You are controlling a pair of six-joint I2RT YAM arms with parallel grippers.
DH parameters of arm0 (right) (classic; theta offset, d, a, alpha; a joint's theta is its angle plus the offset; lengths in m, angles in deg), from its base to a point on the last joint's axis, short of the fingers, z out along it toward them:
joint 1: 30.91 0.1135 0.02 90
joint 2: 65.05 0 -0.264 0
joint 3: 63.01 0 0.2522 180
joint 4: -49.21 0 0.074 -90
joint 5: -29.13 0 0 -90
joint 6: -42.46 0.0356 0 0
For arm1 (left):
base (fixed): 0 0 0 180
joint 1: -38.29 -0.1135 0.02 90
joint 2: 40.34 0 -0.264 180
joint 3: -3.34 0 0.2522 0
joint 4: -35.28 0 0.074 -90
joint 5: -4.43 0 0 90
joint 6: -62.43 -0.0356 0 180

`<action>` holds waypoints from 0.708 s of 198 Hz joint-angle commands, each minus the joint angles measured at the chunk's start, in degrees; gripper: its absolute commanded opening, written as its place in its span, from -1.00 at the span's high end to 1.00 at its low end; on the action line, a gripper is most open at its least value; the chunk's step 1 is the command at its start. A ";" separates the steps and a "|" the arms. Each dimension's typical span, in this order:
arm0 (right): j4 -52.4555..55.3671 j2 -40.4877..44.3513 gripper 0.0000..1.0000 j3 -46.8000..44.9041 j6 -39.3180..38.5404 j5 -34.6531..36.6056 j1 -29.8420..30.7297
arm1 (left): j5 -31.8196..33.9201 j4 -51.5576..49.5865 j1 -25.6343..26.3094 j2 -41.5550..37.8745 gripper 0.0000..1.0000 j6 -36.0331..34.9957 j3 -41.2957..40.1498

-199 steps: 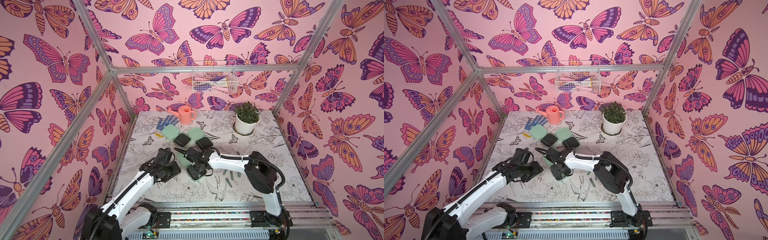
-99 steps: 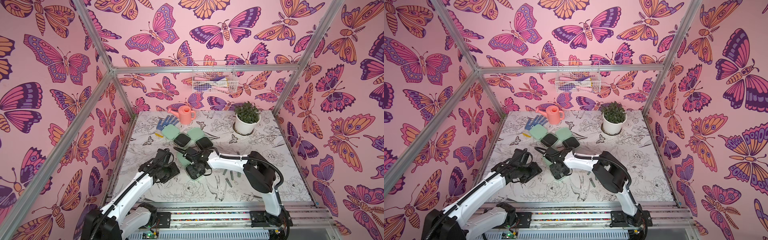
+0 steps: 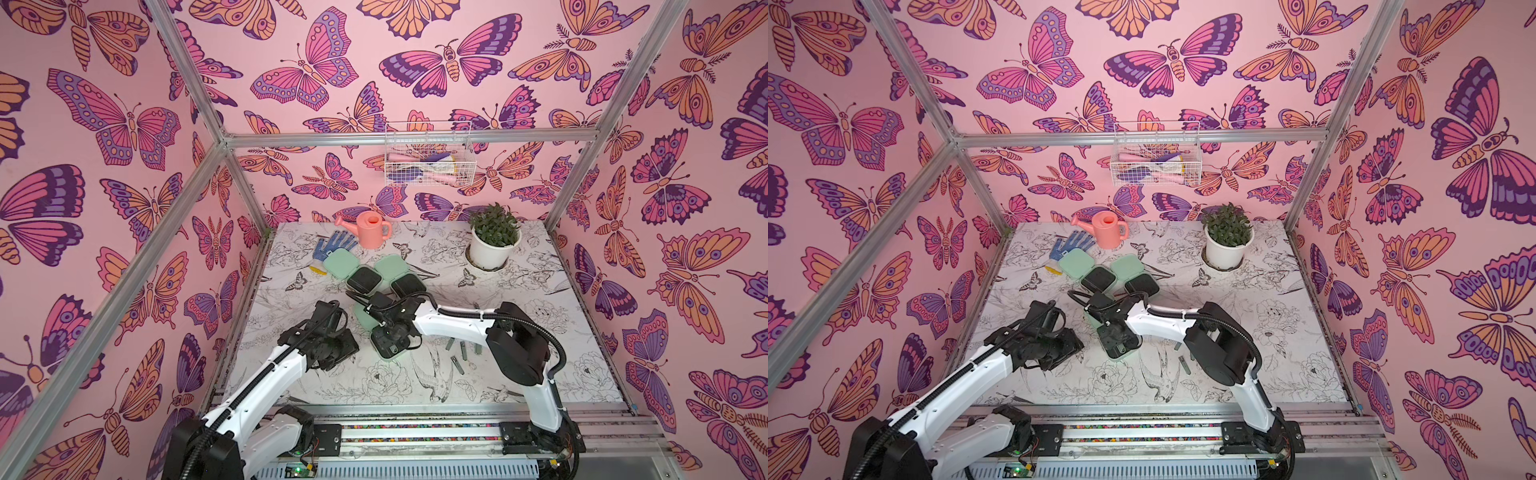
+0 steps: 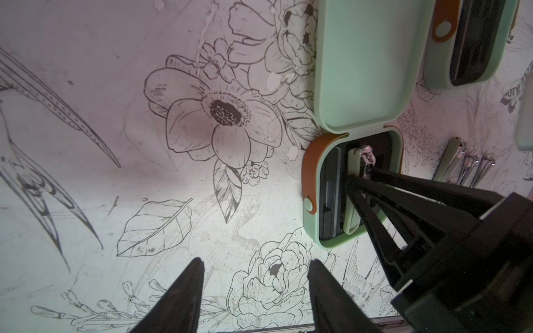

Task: Organize nail clipper sets
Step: Place the nail clipper in the storage box.

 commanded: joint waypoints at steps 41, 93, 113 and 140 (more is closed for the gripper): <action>0.46 1.61 1.00 -0.30 1.97 1.81 0.23 | 0.03 -1.88 -0.60 -1.69 -0.20 1.18 -1.10; -1.02 0.36 1.00 -0.13 3.25 1.76 0.23 | -0.15 -1.87 -0.65 -1.78 -0.20 1.16 -1.29; -1.25 0.14 1.00 -0.11 3.29 1.75 0.23 | -0.15 -1.90 -0.65 -1.85 -0.20 1.18 -1.28; -1.46 -0.46 1.00 -0.71 3.47 1.86 0.19 | -0.23 -1.85 -0.66 -1.87 -0.21 1.17 -1.23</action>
